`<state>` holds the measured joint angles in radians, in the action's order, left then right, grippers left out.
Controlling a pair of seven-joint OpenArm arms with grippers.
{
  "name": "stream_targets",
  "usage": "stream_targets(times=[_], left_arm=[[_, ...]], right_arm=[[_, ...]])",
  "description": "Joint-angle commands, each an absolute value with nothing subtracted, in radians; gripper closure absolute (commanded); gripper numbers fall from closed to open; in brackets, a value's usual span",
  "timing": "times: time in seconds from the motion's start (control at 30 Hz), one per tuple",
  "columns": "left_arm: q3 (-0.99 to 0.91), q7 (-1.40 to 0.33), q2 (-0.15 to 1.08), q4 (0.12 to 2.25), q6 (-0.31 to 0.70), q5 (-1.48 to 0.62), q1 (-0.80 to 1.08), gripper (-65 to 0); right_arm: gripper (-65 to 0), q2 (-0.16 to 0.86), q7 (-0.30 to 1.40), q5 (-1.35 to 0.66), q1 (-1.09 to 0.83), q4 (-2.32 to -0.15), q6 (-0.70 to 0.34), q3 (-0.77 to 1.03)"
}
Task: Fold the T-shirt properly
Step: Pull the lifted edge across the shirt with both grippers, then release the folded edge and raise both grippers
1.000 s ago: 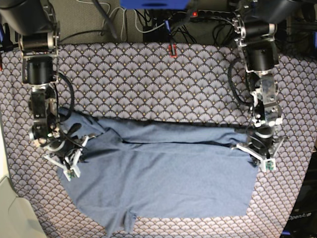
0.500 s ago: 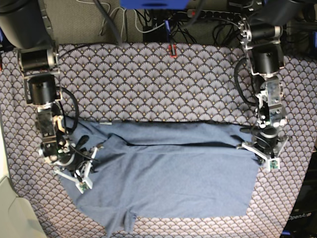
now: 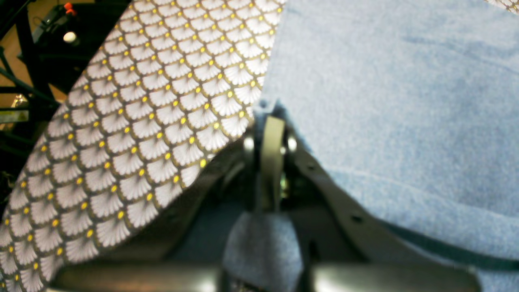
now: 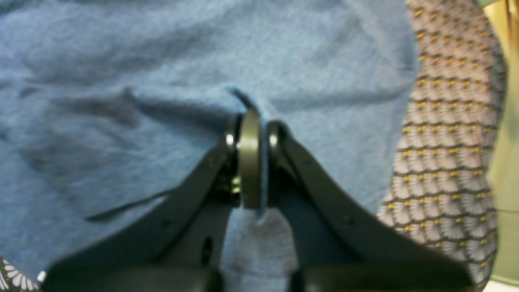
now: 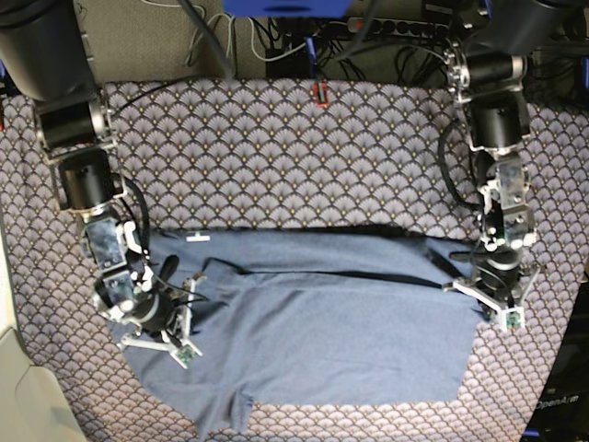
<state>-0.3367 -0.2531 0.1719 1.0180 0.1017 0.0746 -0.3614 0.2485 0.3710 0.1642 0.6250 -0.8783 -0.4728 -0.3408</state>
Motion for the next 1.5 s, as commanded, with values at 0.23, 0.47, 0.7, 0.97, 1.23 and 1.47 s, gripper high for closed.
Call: stream_targets(times=[0.23,0.47,0.7,0.97,1.23,1.47], left_arm=[[-0.337,-0.222,0.183,1.035,0.099,0.074,-0.395,-14.6],[-0.338,-0.222,0.183,1.035,0.097,0.073,-0.397,-14.8],[-0.344,-0.231,0.182,1.036,0.097,0.067,-0.397,-17.5],[-0.349,-0.232,0.176,1.158,0.097,0.064,-0.285,-24.6],[-0.414,-0.232,0.165,1.3,0.097,-0.067,-0.11,-24.6],[-0.481,-0.225,0.165,1.248,0.097,-0.18,-0.064,-24.7]], right_arm=[[0.0,0.245,0.343,0.162,0.661,-0.895,-0.467,-0.337],[-9.1,0.245,0.346,0.163,0.664,-0.895,-0.467,-0.337],[-29.8,0.252,0.346,0.163,0.659,-0.897,-0.467,-0.335],[-31.0,0.283,0.39,0.162,0.613,-0.989,-0.467,-0.125],[-31.0,0.325,0.452,0.162,0.415,-1.236,-0.467,0.031],[-31.0,0.306,0.45,0.16,0.242,-1.339,-0.467,0.136]])
